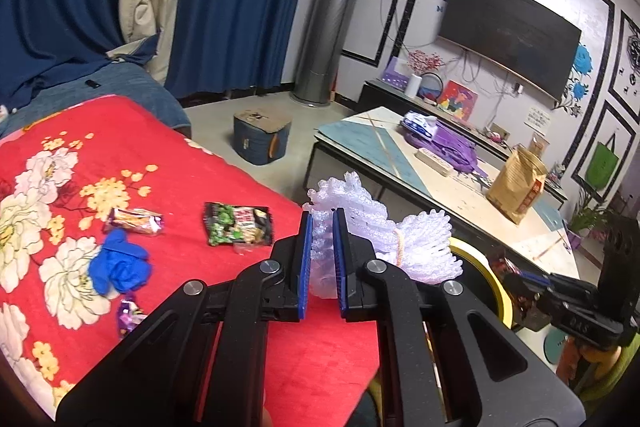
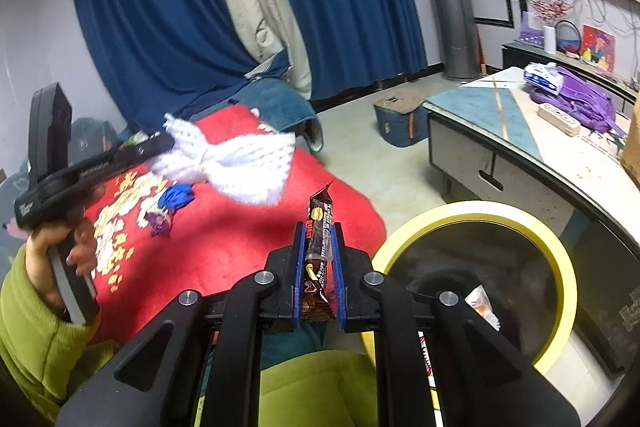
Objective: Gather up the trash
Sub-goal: 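Carry the wrapper in the right tool and foam net in the left tool to the bin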
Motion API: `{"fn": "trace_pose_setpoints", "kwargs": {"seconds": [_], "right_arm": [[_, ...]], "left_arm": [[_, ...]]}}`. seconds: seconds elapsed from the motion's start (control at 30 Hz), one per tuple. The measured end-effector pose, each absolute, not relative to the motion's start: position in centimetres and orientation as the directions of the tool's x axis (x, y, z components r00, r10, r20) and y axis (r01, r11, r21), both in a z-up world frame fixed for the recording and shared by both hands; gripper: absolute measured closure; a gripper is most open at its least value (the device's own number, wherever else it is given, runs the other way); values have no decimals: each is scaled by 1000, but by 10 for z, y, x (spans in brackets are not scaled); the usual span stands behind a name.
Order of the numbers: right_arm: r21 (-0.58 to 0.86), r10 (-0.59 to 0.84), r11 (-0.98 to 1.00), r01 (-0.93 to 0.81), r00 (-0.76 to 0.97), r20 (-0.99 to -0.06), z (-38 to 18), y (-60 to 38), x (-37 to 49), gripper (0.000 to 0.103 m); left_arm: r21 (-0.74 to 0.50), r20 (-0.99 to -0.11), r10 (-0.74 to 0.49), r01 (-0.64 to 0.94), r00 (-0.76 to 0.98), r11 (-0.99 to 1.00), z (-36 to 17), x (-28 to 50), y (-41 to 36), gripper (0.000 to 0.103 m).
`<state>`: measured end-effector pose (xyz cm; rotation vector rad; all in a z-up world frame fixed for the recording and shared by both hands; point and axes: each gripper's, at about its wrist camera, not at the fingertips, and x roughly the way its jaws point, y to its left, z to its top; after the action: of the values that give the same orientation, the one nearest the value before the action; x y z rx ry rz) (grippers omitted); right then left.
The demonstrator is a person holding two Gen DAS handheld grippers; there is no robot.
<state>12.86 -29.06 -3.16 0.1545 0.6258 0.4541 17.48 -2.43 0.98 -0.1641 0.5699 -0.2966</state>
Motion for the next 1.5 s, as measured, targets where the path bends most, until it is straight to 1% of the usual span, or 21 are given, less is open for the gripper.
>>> {"fn": "trace_pose_setpoints", "kwargs": {"seconds": [0.53, 0.97, 1.23, 1.5], "right_arm": [[314, 370, 919, -237, 792, -486, -27, -341, 135, 91], [336, 289, 932, -140, 844, -451, -26, -381, 134, 91], [319, 247, 942, -102, 856, -454, -30, -393, 135, 91], [324, 233, 943, -74, 844, -484, -45, -400, 144, 91]], "left_arm": [[-200, -511, -385, 330, 768, 923, 3, 167, -82, 97], [-136, -524, -437, 435, 731, 890, -10, 158, -140, 97], [-112, -553, -468, 495, 689, 862, -27, 156, -175, 97], [-85, -591, -480, 542, 648, 836, -50, 159, -205, 97]]}}
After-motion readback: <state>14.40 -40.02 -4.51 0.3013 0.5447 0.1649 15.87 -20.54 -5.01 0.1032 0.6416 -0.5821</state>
